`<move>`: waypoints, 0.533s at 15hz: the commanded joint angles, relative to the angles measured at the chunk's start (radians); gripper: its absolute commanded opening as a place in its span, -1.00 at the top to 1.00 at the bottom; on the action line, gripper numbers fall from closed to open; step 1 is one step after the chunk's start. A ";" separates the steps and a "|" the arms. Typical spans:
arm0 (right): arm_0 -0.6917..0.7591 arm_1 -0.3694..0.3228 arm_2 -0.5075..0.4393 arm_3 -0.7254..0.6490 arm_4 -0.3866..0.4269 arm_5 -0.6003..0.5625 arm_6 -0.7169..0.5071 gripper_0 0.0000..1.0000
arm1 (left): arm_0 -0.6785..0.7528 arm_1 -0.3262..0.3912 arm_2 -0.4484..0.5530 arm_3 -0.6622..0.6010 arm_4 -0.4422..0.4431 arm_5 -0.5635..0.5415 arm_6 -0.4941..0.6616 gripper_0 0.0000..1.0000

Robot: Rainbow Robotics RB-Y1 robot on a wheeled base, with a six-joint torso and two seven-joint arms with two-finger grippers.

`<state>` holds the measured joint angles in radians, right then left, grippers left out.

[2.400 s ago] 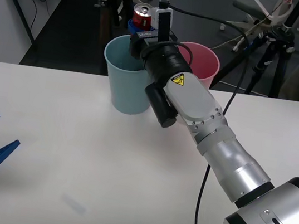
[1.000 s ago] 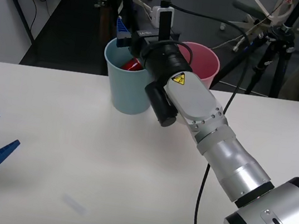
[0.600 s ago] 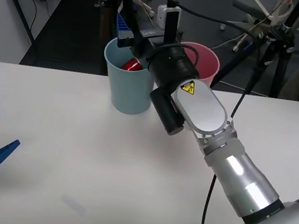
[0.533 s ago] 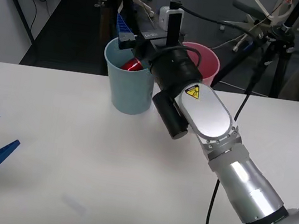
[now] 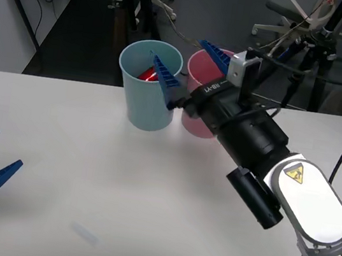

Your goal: Grasp the object on the table and drop it into the matching bin: aluminum can to the light blue bin, PET bottle to the pink bin.

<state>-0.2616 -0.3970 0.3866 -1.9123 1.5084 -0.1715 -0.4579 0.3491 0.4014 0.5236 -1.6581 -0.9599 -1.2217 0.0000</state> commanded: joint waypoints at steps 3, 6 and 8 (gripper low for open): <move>0.265 -0.129 -0.218 -0.166 -0.174 -0.227 0.019 -1.00 | 0.000 0.000 0.000 0.000 0.000 0.000 0.000 -1.00; 0.417 -0.123 -0.448 -0.169 -0.211 -0.465 0.031 -1.00 | 0.000 0.000 0.000 0.000 0.000 0.000 0.000 -1.00; 0.504 -0.102 -0.588 -0.166 -0.209 -0.585 0.042 -1.00 | 0.000 0.000 0.000 0.000 0.000 0.000 0.000 -1.00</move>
<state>0.2094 -0.5066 -0.1486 -2.0812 1.2984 -0.7093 -0.4204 0.3490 0.4014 0.5236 -1.6581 -0.9599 -1.2217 0.0000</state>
